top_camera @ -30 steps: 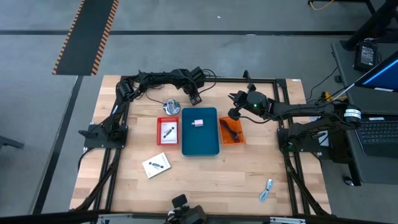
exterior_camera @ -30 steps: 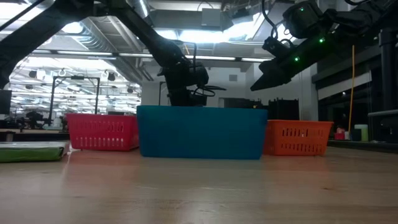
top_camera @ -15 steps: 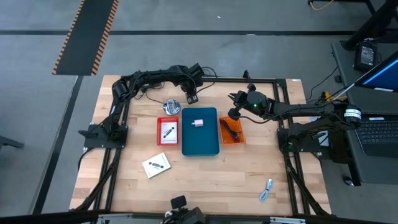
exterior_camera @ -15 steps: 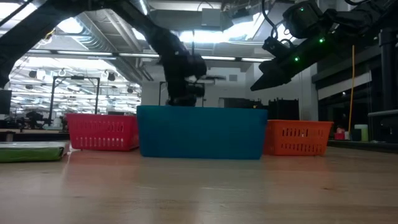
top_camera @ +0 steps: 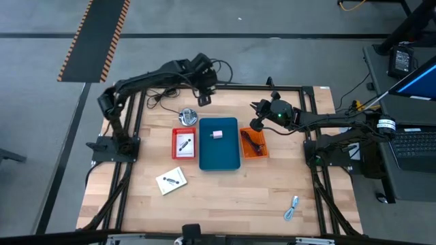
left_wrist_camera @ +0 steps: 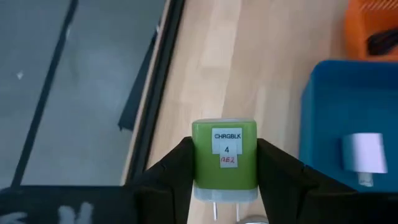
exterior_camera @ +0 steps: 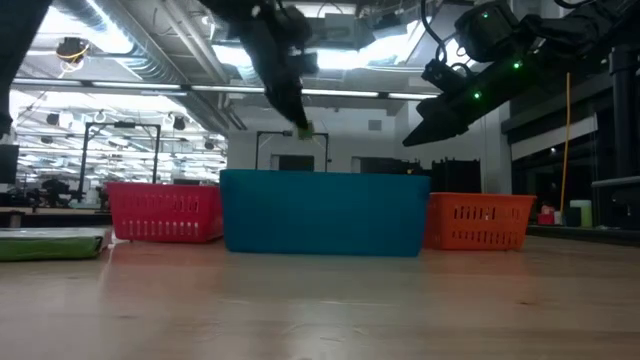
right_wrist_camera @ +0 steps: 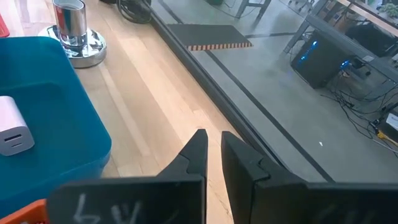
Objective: Pick and place items into bin
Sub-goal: Put the green charger adapter into the blue bin
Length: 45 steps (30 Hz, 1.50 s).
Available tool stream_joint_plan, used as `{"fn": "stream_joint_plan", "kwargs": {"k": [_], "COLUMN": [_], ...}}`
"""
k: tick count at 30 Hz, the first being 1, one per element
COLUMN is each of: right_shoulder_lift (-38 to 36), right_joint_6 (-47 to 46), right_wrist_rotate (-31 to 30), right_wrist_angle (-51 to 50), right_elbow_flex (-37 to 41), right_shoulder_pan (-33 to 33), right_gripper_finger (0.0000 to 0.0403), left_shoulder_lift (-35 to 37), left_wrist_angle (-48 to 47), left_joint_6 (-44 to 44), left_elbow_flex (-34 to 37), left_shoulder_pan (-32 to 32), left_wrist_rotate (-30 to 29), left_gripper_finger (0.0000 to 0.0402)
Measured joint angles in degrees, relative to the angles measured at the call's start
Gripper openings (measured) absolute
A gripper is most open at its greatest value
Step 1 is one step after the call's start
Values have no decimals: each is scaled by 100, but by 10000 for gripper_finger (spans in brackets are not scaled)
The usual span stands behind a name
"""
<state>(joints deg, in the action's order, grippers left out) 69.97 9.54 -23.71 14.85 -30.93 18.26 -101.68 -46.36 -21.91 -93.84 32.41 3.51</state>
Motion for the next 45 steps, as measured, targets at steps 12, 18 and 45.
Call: {"fn": "stream_joint_plan", "kwargs": {"k": [12,18,45], "right_shoulder_lift": [2,2,2], "right_joint_6": [-18,-24,-656], "right_wrist_rotate": [586,600,595], "right_wrist_angle": [43,80,186], "right_elbow_flex": [-1,-1,-1], "right_shoulder_pan": [-2,-83,-903], "right_gripper_finger": [28,28,28], "left_shoulder_lift": [327,327,-225], "left_wrist_angle": [-299,-614,-476], "left_joint_6": [-132,-106,1473], "left_elbow_flex": [0,0,263], "left_shoulder_pan": [-532,-1155,-3086], "left_wrist_rotate": [46,68,-550], "left_gripper_finger": [135,135,135]}}
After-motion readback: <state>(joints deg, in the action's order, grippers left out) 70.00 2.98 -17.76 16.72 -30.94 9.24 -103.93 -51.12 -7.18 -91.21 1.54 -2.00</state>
